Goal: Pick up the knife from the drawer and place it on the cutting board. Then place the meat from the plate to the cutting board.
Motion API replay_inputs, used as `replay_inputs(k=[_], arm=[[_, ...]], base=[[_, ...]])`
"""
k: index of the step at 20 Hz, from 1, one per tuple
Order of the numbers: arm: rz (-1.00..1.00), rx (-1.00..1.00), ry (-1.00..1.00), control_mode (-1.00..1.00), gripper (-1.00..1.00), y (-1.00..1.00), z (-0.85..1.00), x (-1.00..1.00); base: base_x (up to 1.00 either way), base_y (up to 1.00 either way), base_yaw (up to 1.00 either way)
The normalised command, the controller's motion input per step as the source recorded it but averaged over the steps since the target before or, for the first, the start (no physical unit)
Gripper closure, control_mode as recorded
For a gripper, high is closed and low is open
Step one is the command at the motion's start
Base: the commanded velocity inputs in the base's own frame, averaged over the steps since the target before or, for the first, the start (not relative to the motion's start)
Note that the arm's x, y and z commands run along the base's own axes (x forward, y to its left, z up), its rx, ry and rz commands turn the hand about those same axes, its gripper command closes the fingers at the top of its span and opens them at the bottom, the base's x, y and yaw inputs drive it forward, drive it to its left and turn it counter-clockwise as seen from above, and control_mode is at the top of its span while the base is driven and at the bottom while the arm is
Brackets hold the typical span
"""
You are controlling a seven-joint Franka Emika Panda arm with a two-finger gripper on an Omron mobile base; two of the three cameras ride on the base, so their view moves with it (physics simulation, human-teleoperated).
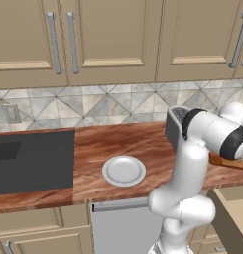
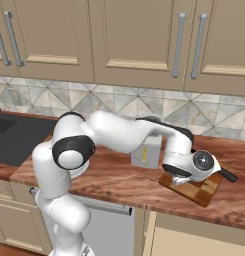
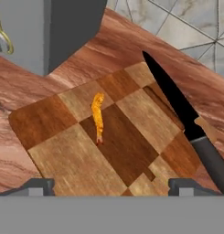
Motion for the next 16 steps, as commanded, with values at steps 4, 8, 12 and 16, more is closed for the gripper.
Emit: replay_inputs(k=[4, 8, 12, 16], arm=[[-0.06, 0.0, 0.0, -1.0, -1.0, 0.0, 0.57, -0.44], [-0.1, 0.0, -0.11, -1.0, -1.0, 0.19, 0.2, -0.82], [-0.15, 0.0, -0.12, -1.0, -1.0, 0.49, 0.23, -0.83], [-0.17, 0.0, -0.07, -1.0, -1.0, 0.57, 0.33, -0.68]], base=[[0.0, 0.0, 0.0], [0.0, 0.0, 0.0], [0.0, 0.0, 0.0], [0.0, 0.0, 0.0]])
